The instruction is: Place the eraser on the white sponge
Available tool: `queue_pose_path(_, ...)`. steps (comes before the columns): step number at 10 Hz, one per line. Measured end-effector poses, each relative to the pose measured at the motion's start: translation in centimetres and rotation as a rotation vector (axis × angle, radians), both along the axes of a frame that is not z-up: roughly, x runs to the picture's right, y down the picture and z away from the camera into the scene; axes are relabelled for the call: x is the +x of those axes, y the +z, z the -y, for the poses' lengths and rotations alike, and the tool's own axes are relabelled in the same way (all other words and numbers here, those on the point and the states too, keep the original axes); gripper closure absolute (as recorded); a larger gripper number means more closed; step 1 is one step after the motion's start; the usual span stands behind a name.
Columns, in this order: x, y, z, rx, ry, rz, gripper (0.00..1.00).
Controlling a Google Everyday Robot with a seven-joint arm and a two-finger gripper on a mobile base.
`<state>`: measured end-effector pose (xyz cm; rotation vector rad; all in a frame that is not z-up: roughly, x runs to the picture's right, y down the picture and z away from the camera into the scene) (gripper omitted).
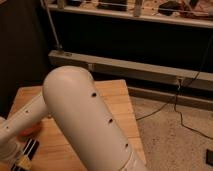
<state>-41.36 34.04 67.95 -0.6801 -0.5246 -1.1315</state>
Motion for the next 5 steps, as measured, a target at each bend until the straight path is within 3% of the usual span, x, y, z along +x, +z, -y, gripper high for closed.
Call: queue_pose_path(5,-0.89,0.97,-0.47,-0.015,0.038,-0.022,0.35)
